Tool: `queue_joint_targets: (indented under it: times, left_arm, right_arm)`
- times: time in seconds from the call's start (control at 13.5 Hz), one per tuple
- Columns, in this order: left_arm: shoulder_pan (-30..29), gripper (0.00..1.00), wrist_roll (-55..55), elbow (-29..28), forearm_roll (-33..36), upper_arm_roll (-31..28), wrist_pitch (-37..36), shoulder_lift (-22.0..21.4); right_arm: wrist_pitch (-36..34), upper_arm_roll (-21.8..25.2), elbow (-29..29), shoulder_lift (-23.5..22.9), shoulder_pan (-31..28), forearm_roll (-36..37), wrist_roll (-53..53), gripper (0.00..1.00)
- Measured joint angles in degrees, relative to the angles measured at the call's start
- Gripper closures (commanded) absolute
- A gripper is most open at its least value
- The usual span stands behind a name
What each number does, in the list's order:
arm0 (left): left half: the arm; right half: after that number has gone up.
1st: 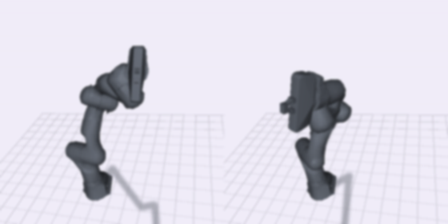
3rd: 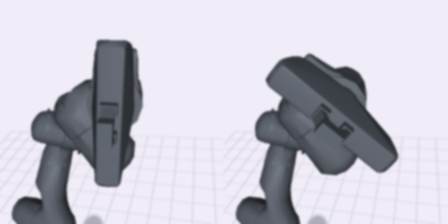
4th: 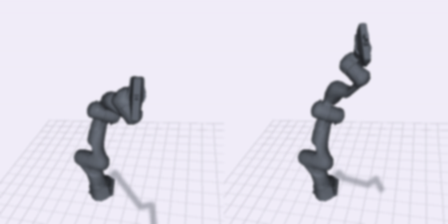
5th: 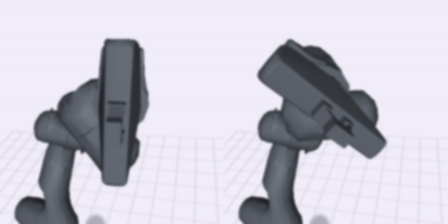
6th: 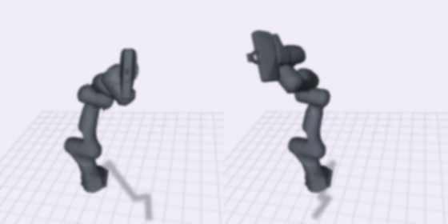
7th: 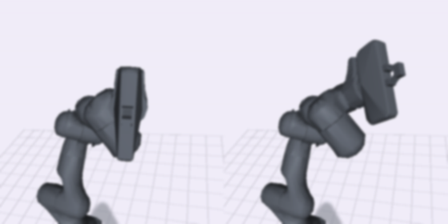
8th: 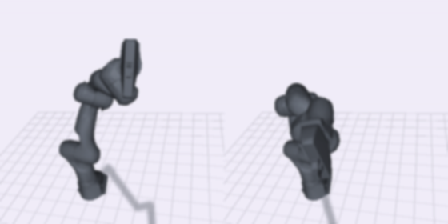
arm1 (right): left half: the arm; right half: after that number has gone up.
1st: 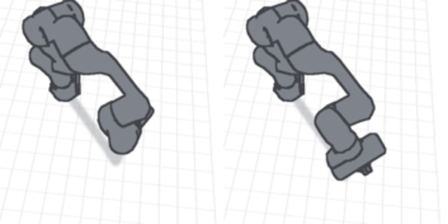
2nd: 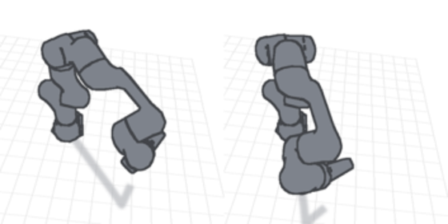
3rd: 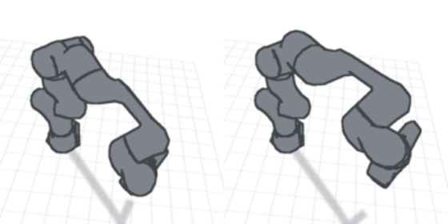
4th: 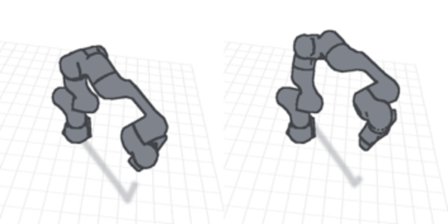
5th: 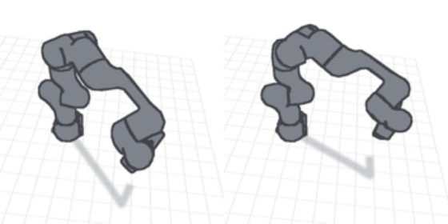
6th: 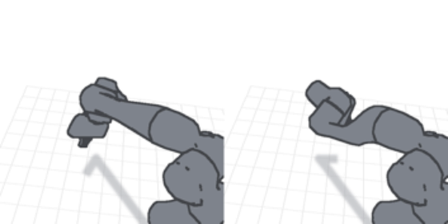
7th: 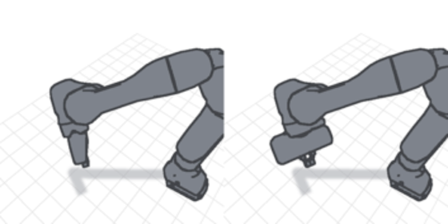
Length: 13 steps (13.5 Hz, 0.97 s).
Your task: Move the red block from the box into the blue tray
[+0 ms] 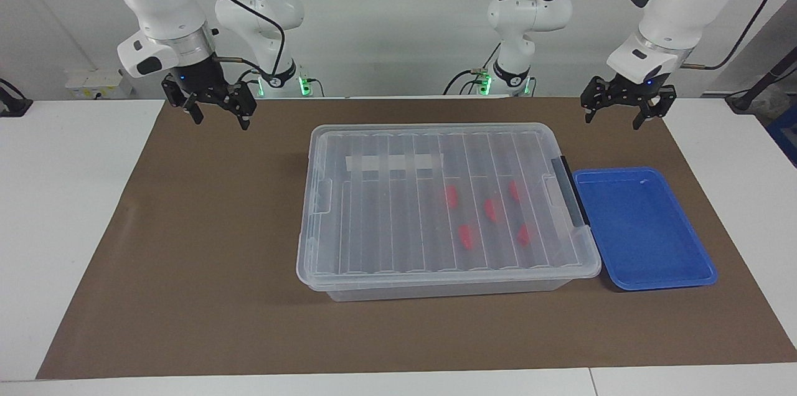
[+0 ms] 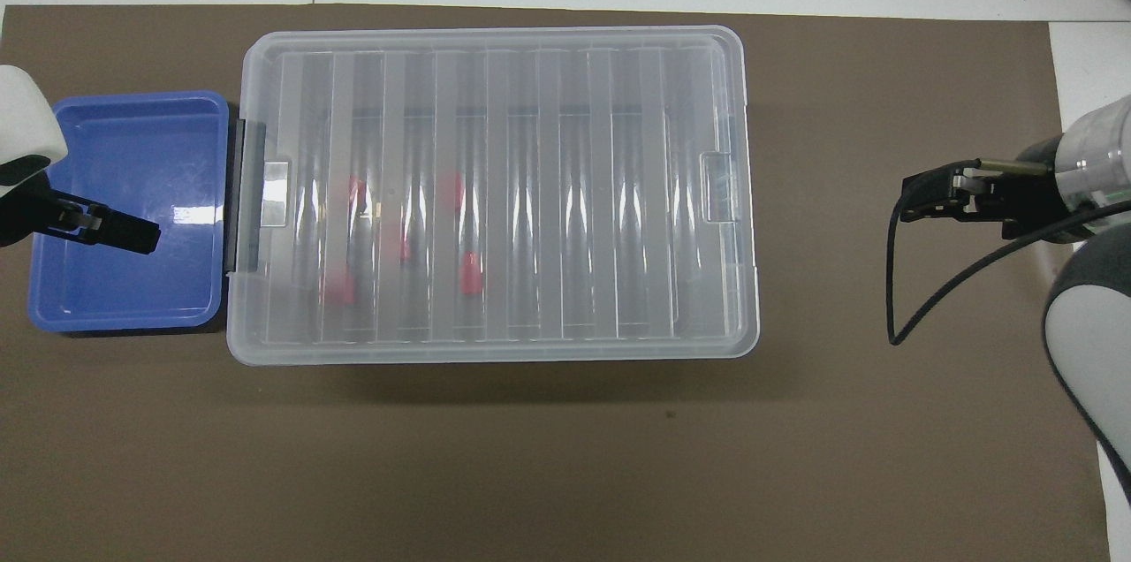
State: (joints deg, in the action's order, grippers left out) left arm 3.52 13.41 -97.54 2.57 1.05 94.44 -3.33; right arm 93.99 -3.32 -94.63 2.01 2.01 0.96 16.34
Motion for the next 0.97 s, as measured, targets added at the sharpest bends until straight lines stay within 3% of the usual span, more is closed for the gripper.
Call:
queue_joint_targets:
  times: [0.67, 0.97]
  left_arm:
    - [0.00, 0.00, 0.00, 0.00, 0.00, 0.00, 0.00, 0.00]
    - [0.00, 0.00, 0.00, 0.00, 0.00, 0.00, 0.00, 0.00]
  right_arm:
    - [0.46, -0.08, -0.12, 0.00, 0.20, -0.08, -0.03, 0.01]
    - [5.87, -0.42, -2.35, -0.28, 1.60, -0.19, -0.02, 0.01]
